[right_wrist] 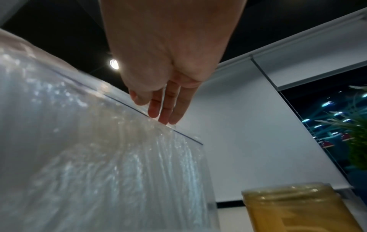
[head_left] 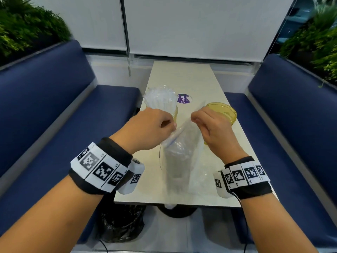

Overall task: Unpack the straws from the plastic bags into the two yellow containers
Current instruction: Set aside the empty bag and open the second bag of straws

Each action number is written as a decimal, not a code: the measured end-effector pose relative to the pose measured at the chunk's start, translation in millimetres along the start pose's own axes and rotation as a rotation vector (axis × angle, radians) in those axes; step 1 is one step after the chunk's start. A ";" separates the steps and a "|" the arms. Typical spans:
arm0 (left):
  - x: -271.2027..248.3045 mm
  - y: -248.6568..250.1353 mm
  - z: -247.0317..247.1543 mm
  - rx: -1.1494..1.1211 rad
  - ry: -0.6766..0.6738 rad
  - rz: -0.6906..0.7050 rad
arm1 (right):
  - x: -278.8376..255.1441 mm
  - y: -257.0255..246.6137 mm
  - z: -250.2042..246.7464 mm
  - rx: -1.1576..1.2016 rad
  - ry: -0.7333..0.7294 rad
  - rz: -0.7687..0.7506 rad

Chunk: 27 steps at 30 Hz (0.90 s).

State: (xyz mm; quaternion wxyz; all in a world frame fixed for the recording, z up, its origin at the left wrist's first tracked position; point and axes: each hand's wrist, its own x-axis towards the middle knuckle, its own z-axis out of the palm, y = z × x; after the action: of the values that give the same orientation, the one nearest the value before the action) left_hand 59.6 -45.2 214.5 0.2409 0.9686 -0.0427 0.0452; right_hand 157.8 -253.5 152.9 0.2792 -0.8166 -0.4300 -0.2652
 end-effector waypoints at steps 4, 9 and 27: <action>10.4 3.0 24.9 -0.232 -0.146 -0.062 | -13.1 -2.6 10.3 0.071 -0.025 0.022; 22.9 4.5 50.0 -0.354 -0.134 -0.100 | -23.5 -11.2 19.4 0.157 -0.016 0.052; 27.8 20.8 81.9 -0.633 0.131 -0.183 | -7.6 -17.6 19.7 0.297 -0.214 0.649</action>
State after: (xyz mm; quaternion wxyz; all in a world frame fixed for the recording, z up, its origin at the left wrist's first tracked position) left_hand 90.5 -103.8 155.0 0.5350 0.8406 0.0479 0.0699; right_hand 142.9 -235.9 137.9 0.4178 -0.8840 -0.2095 -0.0110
